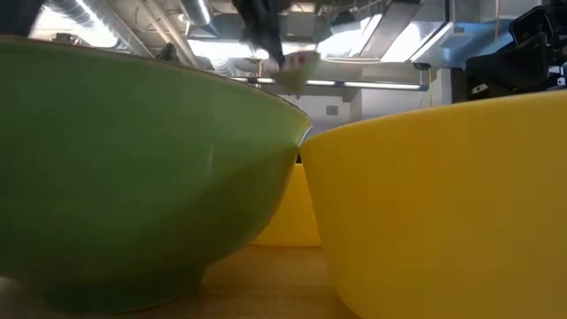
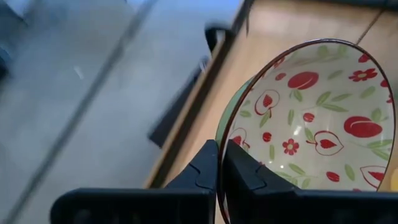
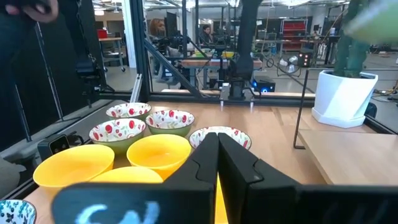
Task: Pick & Place Mini bowls
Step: Put the white bowl on the shelf
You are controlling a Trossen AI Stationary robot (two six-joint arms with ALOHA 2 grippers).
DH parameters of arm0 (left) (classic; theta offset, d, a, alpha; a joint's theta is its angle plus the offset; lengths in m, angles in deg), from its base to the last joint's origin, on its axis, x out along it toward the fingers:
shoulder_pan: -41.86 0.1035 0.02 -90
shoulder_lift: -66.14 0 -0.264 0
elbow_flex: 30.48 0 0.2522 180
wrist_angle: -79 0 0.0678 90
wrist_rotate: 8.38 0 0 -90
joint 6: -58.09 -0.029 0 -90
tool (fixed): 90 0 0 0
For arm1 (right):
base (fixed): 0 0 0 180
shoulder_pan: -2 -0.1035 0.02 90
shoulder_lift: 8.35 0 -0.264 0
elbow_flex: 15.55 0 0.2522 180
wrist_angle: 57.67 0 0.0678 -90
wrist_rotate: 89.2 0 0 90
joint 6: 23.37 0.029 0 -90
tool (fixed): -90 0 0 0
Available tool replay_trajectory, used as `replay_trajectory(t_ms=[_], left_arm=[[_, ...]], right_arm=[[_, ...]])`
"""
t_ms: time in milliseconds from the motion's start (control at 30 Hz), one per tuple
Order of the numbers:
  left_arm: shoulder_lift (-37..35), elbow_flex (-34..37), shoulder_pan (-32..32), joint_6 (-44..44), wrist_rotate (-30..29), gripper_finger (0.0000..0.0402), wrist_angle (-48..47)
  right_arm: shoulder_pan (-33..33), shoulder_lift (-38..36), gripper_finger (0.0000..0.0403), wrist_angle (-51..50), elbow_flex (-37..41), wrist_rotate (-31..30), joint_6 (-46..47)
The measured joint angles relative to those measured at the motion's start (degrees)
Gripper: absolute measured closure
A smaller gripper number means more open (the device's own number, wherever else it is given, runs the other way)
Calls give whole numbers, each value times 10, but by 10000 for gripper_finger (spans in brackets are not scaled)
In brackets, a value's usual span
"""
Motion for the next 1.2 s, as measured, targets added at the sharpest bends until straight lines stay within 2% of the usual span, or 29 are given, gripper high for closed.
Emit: replay_trajectory(t_ms=[200, 533, 1200], left_arm=[[115, -77, 61, 4, 57, 398, -60], [204, -86, 99, 29, 83, 398, -111], [246, -86, 97, 60, 89, 398, -133]], right_arm=[[0, 0, 391, 0, 0, 0, 0], [0, 0, 391, 1, 0, 0, 0], [0, 0, 391, 1, 0, -1, 3]])
